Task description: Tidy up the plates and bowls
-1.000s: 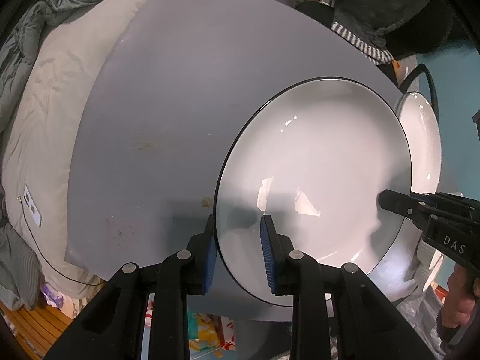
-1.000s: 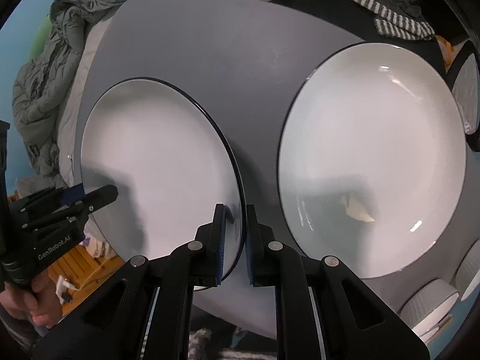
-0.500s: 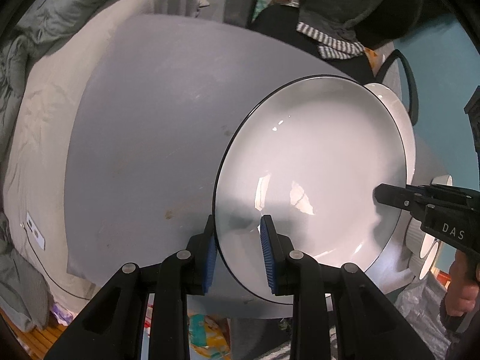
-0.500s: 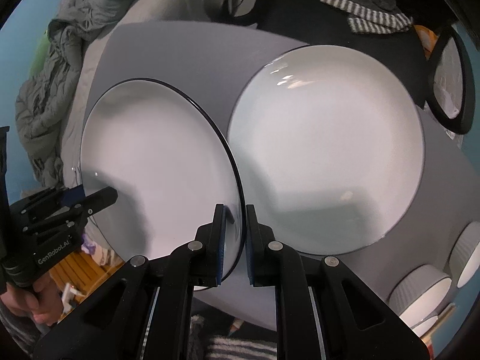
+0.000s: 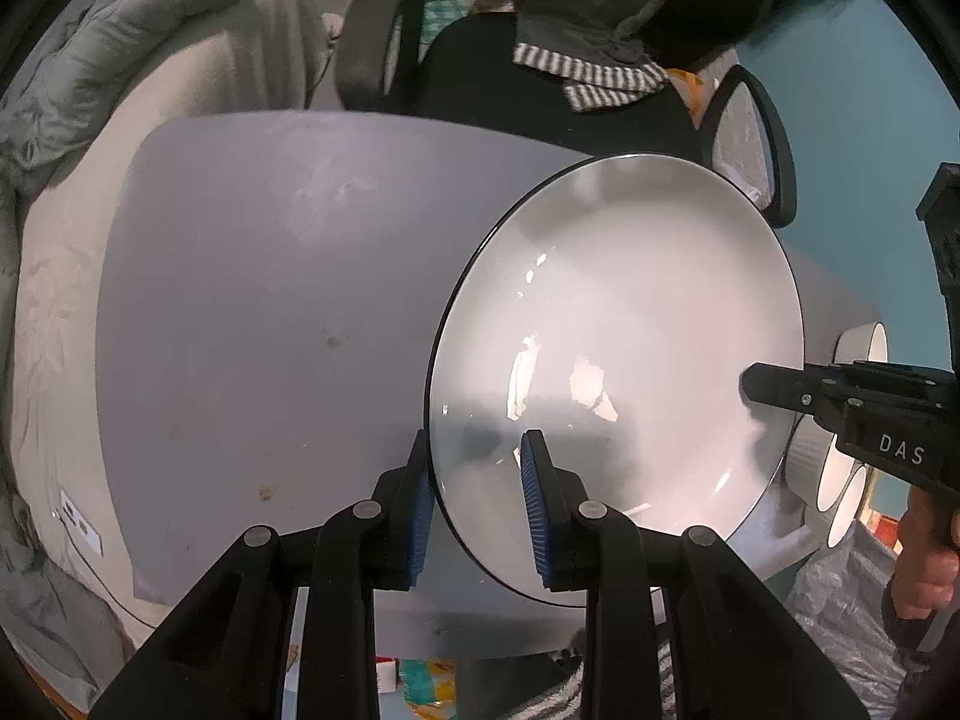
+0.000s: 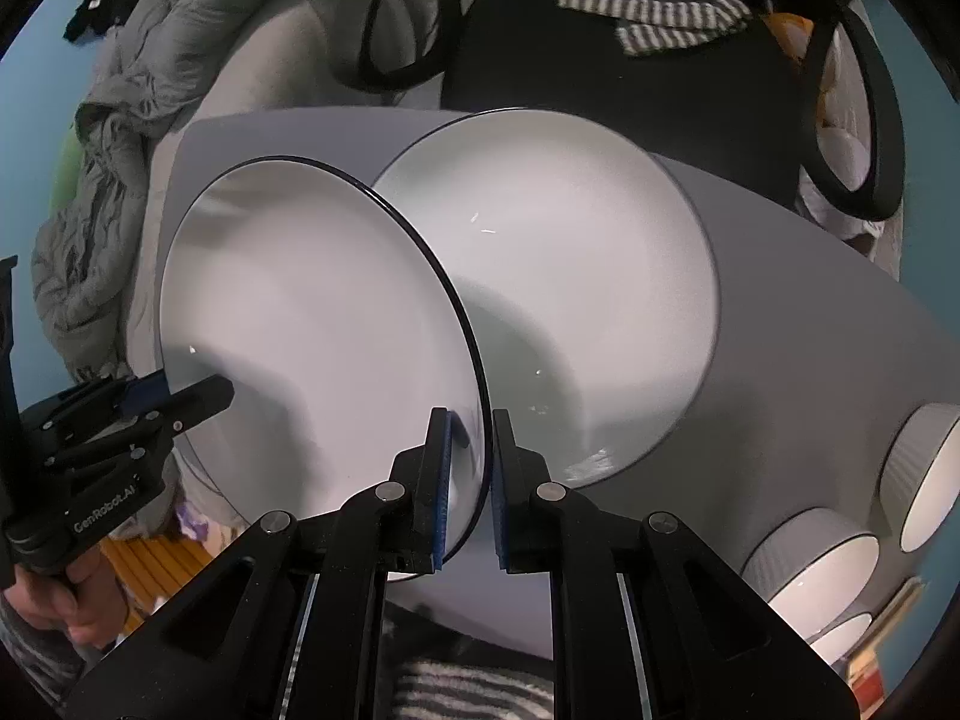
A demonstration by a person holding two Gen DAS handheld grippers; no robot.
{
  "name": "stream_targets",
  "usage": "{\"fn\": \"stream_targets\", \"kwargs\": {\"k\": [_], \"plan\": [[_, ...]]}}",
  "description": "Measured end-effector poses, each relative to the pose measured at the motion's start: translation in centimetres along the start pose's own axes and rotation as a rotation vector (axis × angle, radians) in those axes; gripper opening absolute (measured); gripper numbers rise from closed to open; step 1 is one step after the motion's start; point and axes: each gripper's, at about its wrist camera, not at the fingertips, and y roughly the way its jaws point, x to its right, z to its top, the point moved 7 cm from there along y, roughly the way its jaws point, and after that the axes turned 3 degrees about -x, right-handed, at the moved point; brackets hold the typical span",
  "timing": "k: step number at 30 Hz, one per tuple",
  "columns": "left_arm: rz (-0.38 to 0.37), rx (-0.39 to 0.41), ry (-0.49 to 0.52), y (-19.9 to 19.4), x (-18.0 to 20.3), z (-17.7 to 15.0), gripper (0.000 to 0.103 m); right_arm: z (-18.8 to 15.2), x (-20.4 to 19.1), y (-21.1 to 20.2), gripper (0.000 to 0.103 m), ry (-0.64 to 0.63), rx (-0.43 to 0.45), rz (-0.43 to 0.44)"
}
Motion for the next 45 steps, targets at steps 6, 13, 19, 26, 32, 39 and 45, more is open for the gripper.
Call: {"fn": "stream_targets", "kwargs": {"k": [6, 13, 19, 26, 32, 39, 45], "plan": [[0.007, -0.011, 0.046, 0.5, 2.0, 0.8, 0.027, 0.6, 2.1, -0.4, 0.012, 0.038, 0.0, 0.003], [0.022, -0.036, 0.078, 2.0, 3.5, 1.8, 0.027, 0.9, 4.3, -0.2, 0.012, 0.096, 0.0, 0.014], [0.032, -0.061, 0.089, 2.9, 4.1, 2.3, 0.027, 1.1, 5.7, 0.6, 0.012, 0.124, -0.017, 0.035], [0.039, -0.079, 0.081, 3.7, 4.4, 2.8, 0.027, 1.7, 6.2, 1.2, 0.013, 0.124, -0.036, 0.028], [0.039, -0.086, 0.089, 4.3, 4.8, 2.8, 0.027, 2.1, 7.0, 1.3, 0.013, 0.13, -0.042, 0.014], [0.043, -0.091, 0.091, 4.9, 5.1, 2.7, 0.027, 2.0, 7.6, 1.4, 0.013, 0.156, -0.041, -0.003], [0.033, -0.098, 0.075, 5.1, 5.0, 3.0, 0.027, 2.4, 7.5, 1.3, 0.03, 0.196, -0.042, 0.03]]}}
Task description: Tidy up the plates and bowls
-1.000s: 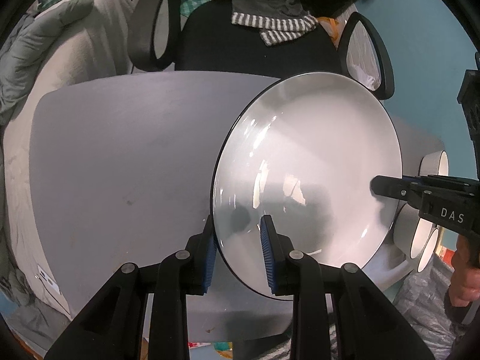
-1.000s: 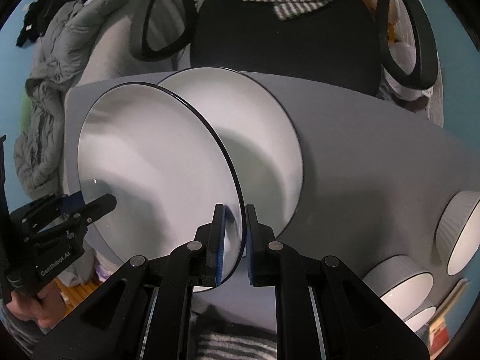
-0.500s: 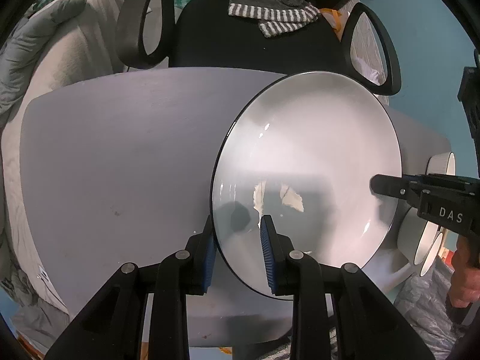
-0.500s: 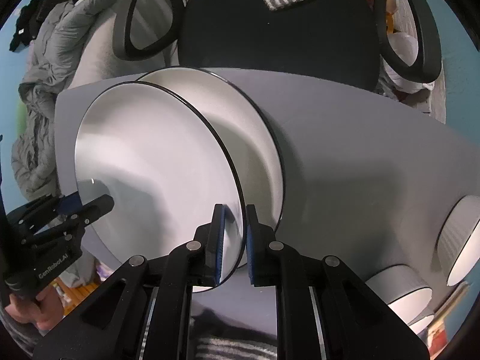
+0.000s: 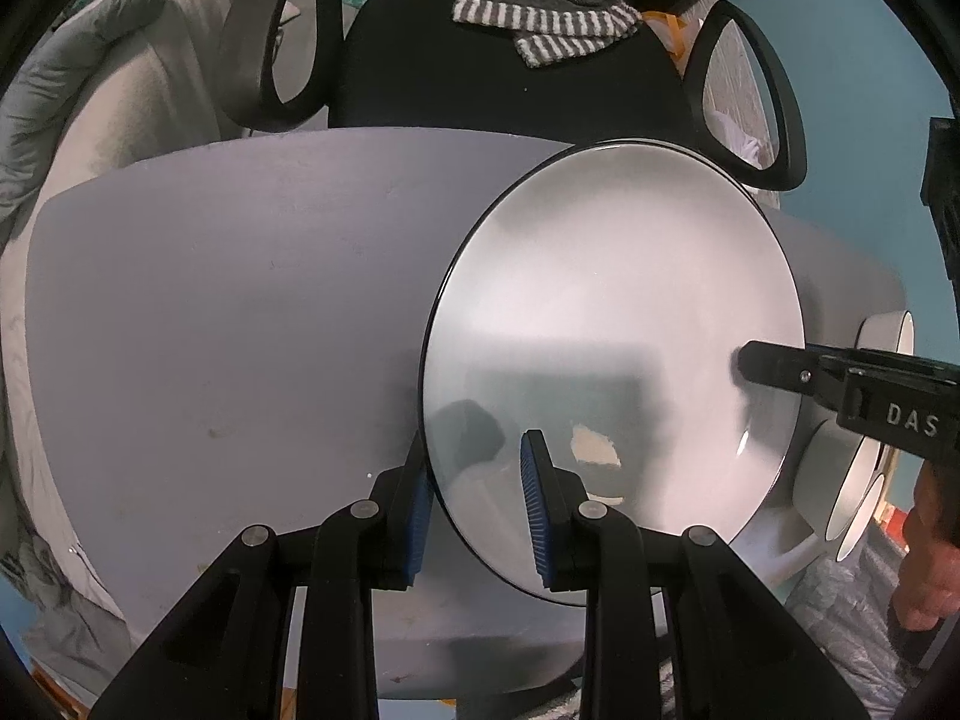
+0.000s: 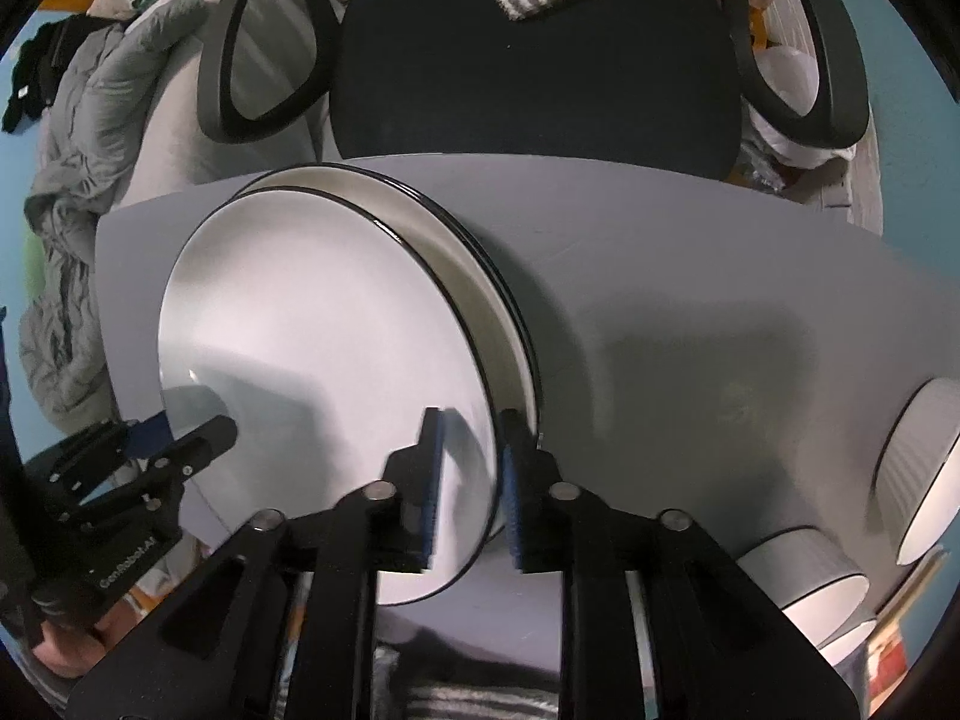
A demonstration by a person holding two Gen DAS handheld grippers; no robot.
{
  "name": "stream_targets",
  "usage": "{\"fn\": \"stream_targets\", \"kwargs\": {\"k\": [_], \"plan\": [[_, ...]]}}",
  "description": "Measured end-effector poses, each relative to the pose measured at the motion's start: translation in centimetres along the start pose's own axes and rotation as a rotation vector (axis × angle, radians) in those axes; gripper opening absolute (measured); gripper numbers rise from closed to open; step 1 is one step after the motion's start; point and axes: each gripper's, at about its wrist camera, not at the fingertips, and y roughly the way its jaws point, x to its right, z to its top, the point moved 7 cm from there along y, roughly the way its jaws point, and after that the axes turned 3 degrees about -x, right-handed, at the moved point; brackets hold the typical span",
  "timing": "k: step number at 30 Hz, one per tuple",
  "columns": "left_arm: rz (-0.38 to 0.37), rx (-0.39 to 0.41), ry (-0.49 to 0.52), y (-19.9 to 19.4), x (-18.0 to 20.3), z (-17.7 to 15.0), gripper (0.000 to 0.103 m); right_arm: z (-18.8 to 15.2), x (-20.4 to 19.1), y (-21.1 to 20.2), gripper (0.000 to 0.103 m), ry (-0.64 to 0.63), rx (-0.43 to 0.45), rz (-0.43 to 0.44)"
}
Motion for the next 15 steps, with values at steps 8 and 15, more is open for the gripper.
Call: {"fn": "stream_targets", "kwargs": {"k": [8, 15], "plan": [[-0.004, -0.016, -0.006, -0.2, 0.1, 0.0, 0.027, 0.2, -1.0, -0.1, 0.054, 0.034, -0.016, 0.02], [0.008, -0.008, -0.006, -0.6, 0.5, 0.0, 0.031, 0.1, -1.3, -0.7, 0.059, 0.034, -0.019, -0.01]]}}
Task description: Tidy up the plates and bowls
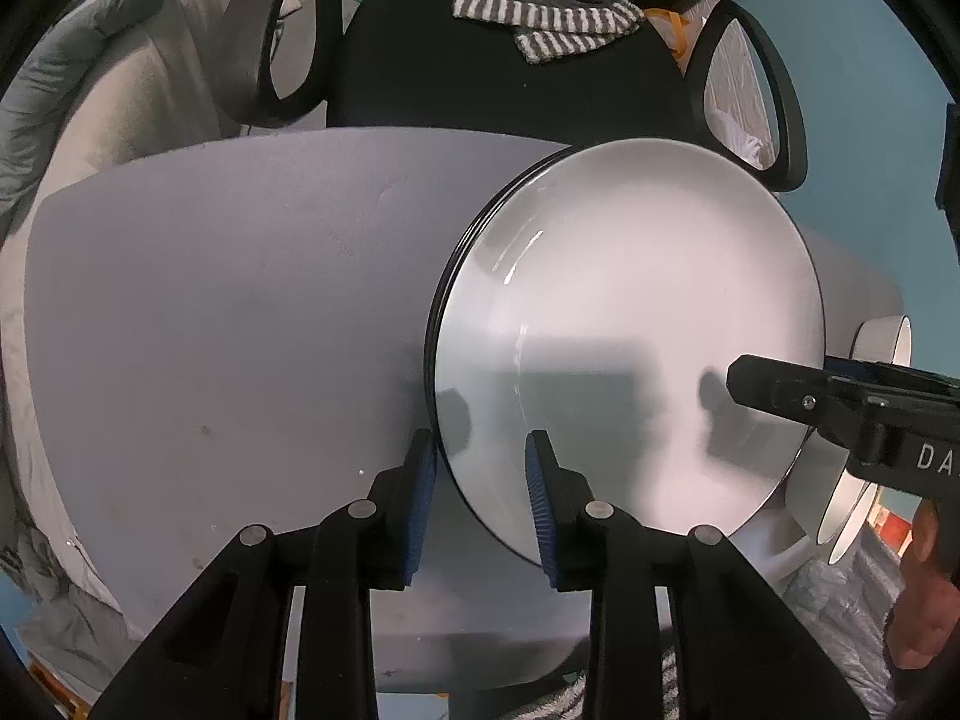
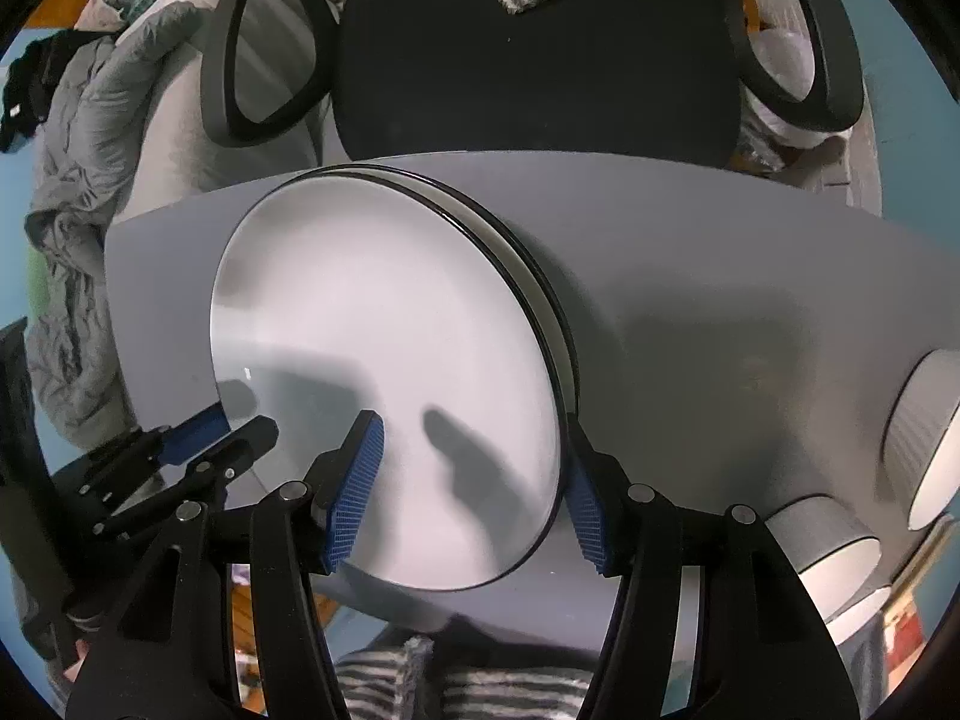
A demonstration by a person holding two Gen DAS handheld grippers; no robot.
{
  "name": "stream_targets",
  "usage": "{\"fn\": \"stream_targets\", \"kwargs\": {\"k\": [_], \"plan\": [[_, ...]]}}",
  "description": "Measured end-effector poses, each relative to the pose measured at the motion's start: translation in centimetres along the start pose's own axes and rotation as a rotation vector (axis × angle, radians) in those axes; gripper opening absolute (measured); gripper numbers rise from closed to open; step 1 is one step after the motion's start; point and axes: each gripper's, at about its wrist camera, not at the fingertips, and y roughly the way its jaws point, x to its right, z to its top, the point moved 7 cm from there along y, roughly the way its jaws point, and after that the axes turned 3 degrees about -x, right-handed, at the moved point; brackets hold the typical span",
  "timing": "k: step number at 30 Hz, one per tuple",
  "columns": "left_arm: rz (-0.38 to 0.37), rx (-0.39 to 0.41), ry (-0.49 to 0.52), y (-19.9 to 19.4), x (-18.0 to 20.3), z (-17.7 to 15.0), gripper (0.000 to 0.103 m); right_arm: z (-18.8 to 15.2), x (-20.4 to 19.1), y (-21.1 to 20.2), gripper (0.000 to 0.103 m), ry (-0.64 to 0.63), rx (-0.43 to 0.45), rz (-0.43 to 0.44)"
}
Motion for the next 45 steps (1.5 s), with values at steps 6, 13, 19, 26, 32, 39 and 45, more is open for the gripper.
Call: {"fn": "stream_targets", "kwargs": {"k": [6, 13, 19, 26, 32, 39, 45], "plan": [[0.011, 0.019, 0.012, -0.6, 0.3, -0.3, 0.034, -0.2, -0.3, -0.3, 0.06, -0.048, 0.023, -0.102], [0.029, 0.065, 0.043, -2.0, 0.9, -0.9, 0.037, -0.9, -0.9, -1.0, 0.061, -0.11, 0.072, -0.136], [0.051, 0.112, 0.06, -3.4, 1.2, -2.3, 0.043, -2.2, -1.3, -2.2, 0.061, -0.131, 0.13, -0.171], [0.082, 0.182, 0.088, -5.4, 1.8, -4.3, 0.053, -3.6, -2.0, -4.4, 0.061, -0.177, 0.227, -0.237], [0.067, 0.229, 0.077, -7.1, 2.2, -6.3, 0.056, -5.1, -2.7, -6.5, 0.061, -0.194, 0.32, -0.274], [0.059, 0.286, 0.063, -9.2, 1.9, -9.0, 0.061, -7.5, -3.2, -8.4, 0.061, -0.193, 0.399, -0.285], [0.034, 0.33, 0.05, -10.6, 1.5, -11.6, 0.064, -9.9, -3.4, -9.6, 0.061, -0.189, 0.433, -0.293]]}}
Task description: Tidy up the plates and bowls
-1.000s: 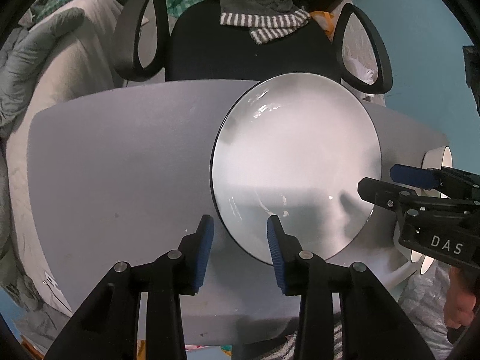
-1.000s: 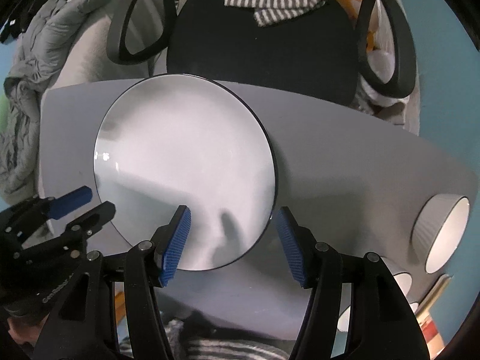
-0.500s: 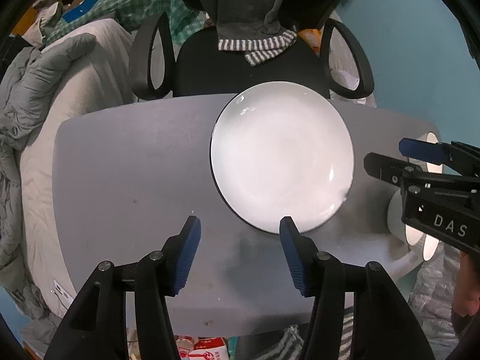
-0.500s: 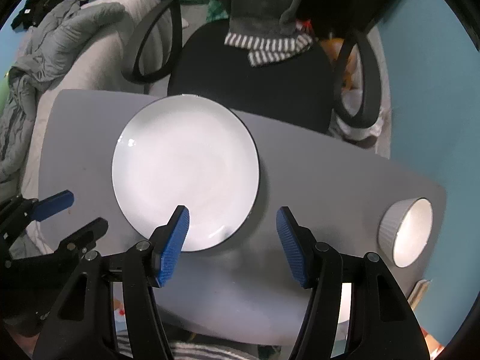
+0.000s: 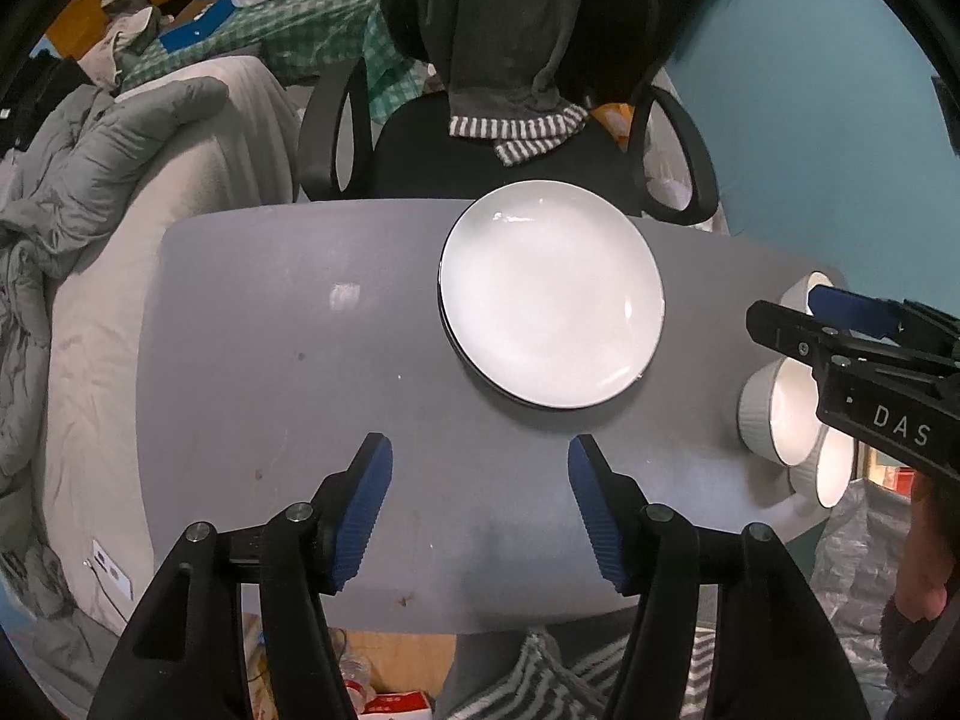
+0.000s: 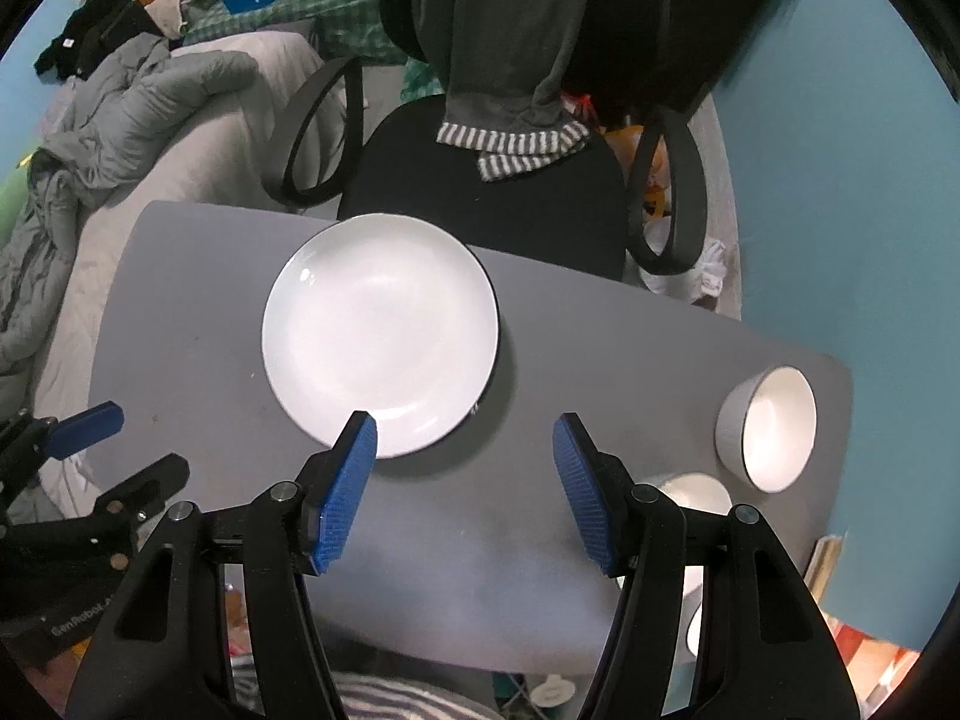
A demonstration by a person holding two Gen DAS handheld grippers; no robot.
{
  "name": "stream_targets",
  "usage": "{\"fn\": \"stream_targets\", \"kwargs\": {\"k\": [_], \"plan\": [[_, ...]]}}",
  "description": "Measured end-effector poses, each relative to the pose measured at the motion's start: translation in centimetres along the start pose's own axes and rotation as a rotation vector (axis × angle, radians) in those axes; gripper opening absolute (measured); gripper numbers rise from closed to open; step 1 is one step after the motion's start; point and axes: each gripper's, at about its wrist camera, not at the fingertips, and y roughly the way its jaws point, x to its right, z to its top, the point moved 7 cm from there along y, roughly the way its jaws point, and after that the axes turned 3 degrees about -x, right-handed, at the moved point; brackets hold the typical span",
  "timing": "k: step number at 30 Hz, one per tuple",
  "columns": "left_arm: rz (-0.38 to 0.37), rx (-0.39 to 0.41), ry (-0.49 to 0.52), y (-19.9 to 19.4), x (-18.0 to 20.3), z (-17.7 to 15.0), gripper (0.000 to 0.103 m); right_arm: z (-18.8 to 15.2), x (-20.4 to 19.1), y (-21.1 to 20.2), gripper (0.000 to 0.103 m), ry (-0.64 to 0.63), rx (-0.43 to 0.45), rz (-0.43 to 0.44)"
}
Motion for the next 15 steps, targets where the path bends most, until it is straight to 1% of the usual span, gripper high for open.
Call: {"fn": "stream_targets", "kwargs": {"k": [3, 6, 9, 11, 15], "plan": [[-0.027, 0.035, 0.0, -1.0, 0.2, -0.7, 0.067, -0.8, -0.1, -1.0, 0.061, 0.003, 0.014, -0.004], [-0.032, 0.065, 0.013, -2.1, 0.5, -1.5, 0.067, -1.8, -0.1, -2.2, 0.061, -0.002, 0.035, -0.013], [-0.027, 0.09, 0.033, -2.9, 0.8, -2.3, 0.07, -3.0, 0.2, -3.3, 0.061, 0.005, 0.054, -0.03], [-0.031, 0.098, 0.043, -3.4, 1.0, -3.0, 0.07, -4.0, 0.5, -3.9, 0.061, 0.015, 0.06, -0.036], [-0.066, 0.099, 0.058, -4.0, 1.7, -4.4, 0.071, -5.7, 1.3, -4.9, 0.061, 0.042, 0.066, -0.053]]}}
